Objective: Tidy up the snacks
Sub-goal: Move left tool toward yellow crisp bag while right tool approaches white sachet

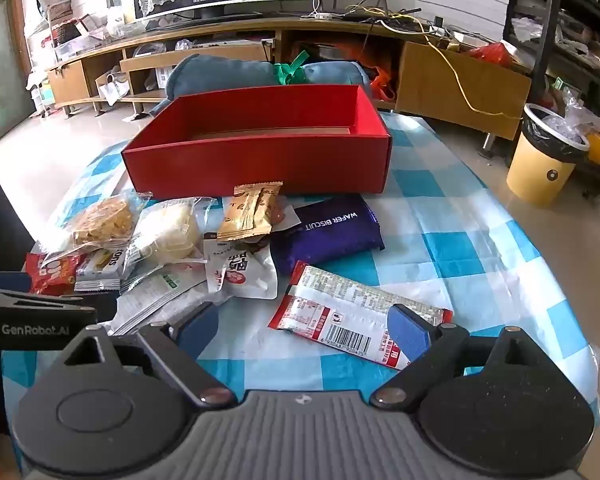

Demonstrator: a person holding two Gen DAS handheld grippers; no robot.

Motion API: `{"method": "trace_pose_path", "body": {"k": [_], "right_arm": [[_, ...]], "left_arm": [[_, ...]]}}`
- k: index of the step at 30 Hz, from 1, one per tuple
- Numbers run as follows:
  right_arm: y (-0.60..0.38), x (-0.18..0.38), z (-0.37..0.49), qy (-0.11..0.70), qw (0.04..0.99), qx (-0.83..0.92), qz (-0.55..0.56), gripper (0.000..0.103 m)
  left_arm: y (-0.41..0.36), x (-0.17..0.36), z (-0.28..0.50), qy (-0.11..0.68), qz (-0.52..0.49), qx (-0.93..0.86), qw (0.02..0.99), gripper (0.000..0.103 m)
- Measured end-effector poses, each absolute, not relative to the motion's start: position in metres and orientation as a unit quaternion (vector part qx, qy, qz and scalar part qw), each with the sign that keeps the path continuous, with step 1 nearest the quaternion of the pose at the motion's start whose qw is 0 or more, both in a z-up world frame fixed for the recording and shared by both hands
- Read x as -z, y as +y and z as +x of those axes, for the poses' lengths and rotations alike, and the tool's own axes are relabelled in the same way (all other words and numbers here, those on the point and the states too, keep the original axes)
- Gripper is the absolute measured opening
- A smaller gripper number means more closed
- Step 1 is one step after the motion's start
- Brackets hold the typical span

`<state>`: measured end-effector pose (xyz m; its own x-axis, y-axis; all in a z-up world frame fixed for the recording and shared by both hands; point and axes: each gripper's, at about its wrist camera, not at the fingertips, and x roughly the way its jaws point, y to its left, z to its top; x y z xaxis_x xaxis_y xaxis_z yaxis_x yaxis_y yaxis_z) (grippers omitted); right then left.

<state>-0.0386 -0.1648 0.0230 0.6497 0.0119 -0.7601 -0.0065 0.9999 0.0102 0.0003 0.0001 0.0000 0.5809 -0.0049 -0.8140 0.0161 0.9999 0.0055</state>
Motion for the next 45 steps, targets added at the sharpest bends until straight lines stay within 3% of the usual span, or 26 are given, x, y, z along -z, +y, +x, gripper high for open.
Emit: {"method": "trace_pose_path", "body": {"k": [45], "right_arm": [[-0.157,-0.016,-0.034,0.428,0.904,-0.010,-0.007,0.087]], "left_arm": [[-0.004,0.004,-0.002,0.463,0.014,0.019,0.886,0.102]]}}
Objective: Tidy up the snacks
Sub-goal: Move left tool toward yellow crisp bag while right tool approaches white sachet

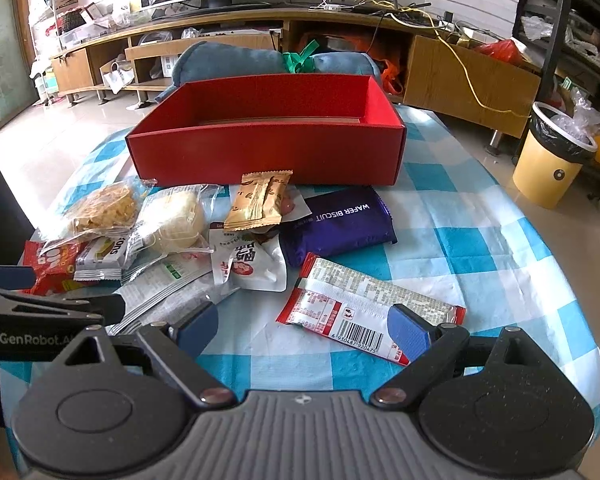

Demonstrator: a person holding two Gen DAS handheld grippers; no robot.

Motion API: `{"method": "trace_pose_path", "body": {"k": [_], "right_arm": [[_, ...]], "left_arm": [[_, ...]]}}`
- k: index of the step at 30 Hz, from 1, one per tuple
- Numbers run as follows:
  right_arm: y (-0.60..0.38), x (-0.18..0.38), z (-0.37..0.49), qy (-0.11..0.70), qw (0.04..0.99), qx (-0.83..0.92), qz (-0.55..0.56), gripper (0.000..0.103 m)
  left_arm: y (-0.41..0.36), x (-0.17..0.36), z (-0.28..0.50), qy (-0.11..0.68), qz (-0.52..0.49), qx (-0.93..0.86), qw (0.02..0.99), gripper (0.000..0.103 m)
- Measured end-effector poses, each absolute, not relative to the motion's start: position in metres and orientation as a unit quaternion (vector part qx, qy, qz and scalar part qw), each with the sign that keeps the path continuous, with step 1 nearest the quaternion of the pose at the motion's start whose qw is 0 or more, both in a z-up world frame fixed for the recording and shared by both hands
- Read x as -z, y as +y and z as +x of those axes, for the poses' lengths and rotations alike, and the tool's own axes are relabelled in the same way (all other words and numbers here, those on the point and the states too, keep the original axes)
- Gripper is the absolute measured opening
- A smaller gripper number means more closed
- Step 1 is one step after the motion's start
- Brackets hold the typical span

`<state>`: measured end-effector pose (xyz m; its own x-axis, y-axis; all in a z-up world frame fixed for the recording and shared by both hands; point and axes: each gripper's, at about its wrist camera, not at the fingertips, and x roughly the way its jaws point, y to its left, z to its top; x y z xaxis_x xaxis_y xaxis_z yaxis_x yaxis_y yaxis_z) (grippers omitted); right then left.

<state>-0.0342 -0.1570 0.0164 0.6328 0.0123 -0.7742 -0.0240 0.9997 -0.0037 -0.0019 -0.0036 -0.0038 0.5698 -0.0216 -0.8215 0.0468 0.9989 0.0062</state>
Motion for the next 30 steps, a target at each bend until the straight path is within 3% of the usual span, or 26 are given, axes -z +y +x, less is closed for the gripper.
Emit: {"method": "trace_pose_path", "body": {"k": [30], "right_arm": [[-0.140,-0.008,-0.026,0.448,0.893,-0.036,-0.011,0.087]], "left_arm": [[0.014,0.011,-0.004,0.477,0.005,0.013,0.879,0.097]]}}
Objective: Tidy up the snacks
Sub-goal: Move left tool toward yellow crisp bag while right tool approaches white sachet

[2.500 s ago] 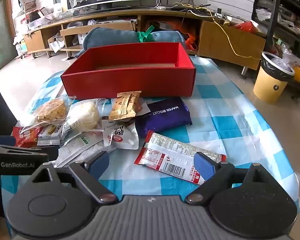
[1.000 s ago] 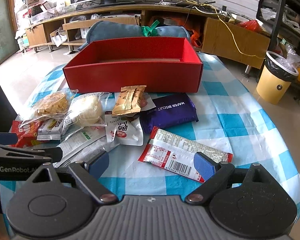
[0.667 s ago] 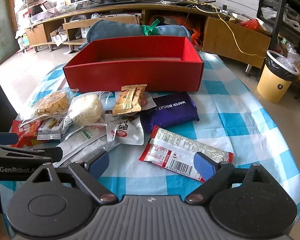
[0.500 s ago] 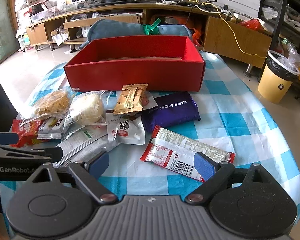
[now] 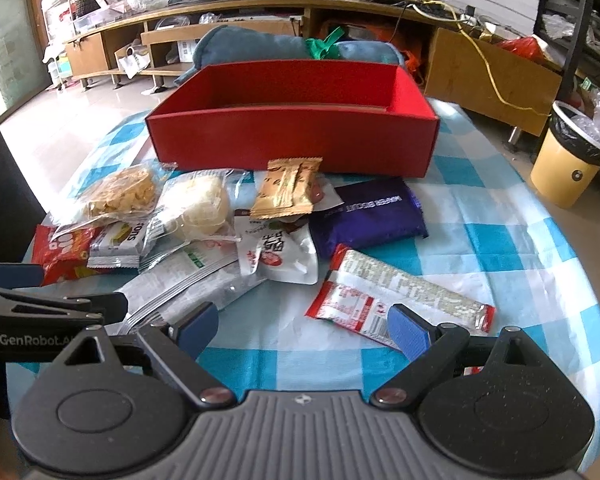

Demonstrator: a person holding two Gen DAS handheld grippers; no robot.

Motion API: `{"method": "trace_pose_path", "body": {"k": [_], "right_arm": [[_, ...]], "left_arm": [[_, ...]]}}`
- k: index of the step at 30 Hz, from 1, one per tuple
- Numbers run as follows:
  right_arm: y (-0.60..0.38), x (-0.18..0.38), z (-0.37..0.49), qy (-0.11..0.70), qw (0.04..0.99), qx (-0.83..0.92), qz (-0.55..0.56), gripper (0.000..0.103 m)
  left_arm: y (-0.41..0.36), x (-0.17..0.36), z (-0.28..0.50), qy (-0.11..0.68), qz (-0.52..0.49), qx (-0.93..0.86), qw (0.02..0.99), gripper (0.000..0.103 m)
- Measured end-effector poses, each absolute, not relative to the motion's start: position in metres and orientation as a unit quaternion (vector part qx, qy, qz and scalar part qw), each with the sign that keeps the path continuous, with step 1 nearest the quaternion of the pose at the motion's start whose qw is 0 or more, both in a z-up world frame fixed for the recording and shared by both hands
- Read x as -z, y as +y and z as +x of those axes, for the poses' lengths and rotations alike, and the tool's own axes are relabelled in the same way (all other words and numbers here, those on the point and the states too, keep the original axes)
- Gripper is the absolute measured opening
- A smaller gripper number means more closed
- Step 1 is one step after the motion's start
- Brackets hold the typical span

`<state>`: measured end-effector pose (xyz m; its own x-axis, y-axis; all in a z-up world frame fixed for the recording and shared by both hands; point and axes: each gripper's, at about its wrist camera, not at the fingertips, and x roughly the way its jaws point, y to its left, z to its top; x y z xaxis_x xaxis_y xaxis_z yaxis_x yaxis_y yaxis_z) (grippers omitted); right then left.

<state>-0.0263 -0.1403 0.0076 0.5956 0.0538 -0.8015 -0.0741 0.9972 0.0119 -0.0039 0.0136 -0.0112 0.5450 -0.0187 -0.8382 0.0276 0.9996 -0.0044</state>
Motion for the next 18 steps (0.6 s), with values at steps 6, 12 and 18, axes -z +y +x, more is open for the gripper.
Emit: {"method": "trace_pose_path", "body": {"k": [6,12,18], "right_arm": [[-0.132,-0.004,-0.020,0.462,0.885,-0.055,0.003,0.087],[-0.122,-0.001,-0.011,0.469,0.880,-0.068,0.011,0.087],[-0.123,0.002,0.000,0.482,0.872,-0.071,0.039,0.087]], "left_arm": [[0.027,0.013,-0.004,0.482,-0.005,0.001,0.876,0.097],[0.038,0.016,-0.002,0.486,-0.024,-0.016,0.873,0.096],[0.045,0.014,0.001,0.493,-0.026,-0.014,0.870,0.096]]}}
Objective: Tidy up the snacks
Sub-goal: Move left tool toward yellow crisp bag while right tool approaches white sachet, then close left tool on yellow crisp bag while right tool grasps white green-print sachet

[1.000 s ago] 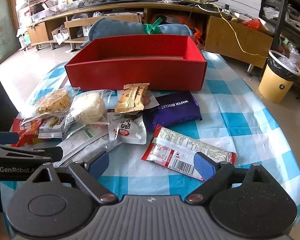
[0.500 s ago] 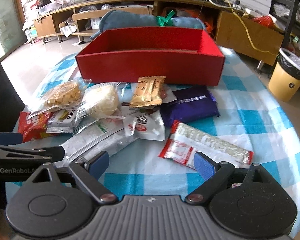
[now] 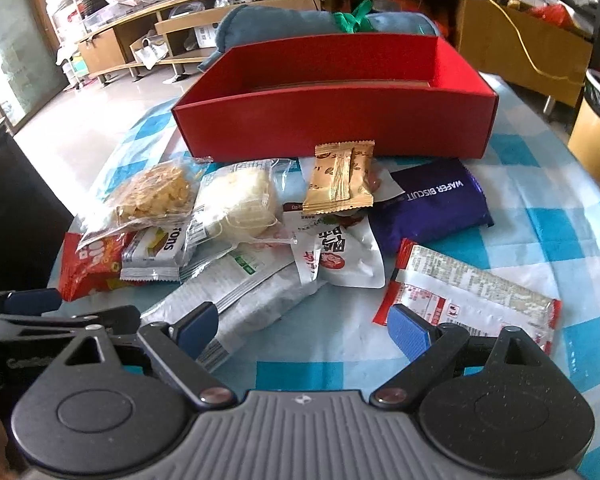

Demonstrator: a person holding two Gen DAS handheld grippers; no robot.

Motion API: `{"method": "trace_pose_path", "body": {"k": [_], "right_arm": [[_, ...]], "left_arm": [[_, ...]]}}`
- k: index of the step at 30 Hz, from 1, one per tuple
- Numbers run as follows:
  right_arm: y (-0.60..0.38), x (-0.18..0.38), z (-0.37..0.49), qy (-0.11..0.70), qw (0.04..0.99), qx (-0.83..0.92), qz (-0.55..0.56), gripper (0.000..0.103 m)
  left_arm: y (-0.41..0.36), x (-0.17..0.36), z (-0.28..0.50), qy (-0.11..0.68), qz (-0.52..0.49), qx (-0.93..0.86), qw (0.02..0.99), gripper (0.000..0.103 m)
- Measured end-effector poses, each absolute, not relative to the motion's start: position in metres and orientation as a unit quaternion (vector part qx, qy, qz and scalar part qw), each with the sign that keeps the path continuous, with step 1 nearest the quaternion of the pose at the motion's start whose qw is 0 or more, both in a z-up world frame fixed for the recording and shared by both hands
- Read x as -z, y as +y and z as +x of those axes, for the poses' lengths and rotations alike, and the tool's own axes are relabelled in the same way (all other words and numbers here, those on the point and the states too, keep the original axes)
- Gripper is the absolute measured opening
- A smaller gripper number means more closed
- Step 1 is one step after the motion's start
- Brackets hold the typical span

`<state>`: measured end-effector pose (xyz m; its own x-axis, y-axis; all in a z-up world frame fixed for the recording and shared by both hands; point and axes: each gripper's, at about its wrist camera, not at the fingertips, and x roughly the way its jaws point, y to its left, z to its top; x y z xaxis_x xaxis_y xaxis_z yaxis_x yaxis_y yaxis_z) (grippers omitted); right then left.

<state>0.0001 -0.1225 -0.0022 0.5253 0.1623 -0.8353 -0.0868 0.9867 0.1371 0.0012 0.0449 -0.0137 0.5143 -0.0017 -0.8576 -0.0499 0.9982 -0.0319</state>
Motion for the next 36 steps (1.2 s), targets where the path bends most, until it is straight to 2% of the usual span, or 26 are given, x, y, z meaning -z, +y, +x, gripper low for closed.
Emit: {"method": "trace_pose_path", "body": {"k": [13,18,22,24,26,29,33,36], "right_arm": [[-0.080,0.019,0.029,0.517,0.850,-0.059,0.086,0.088],[-0.056,0.032,0.032,0.522,0.851,-0.061,0.007,0.092],[-0.072,0.033,0.027,0.532,0.844,-0.064,-0.031,0.090],[-0.087,0.033,0.021,0.543,0.836,-0.066,-0.046,0.085],[-0.101,0.030,0.011,0.550,0.829,-0.078,-0.057,0.073],[-0.114,0.028,0.004,0.558,0.822,-0.087,-0.073,0.063],[-0.116,0.027,0.010,0.564,0.816,-0.102,-0.075,0.067],[-0.113,0.026,0.015,0.562,0.817,-0.112,-0.065,0.070]], "left_arm": [[0.084,-0.003,0.000,0.468,-0.091,-0.029,0.879,0.100],[0.090,-0.003,0.002,0.469,-0.104,-0.028,0.877,0.101],[0.089,-0.002,0.003,0.471,-0.105,-0.020,0.876,0.102],[0.088,-0.002,0.003,0.473,-0.105,-0.015,0.875,0.102],[0.086,-0.001,0.004,0.475,-0.103,-0.011,0.874,0.102],[0.082,-0.007,0.014,0.474,-0.094,-0.001,0.875,0.102],[0.073,-0.028,0.038,0.450,-0.031,0.029,0.892,0.103],[0.068,-0.034,0.069,0.465,0.000,0.055,0.884,0.103]]}}
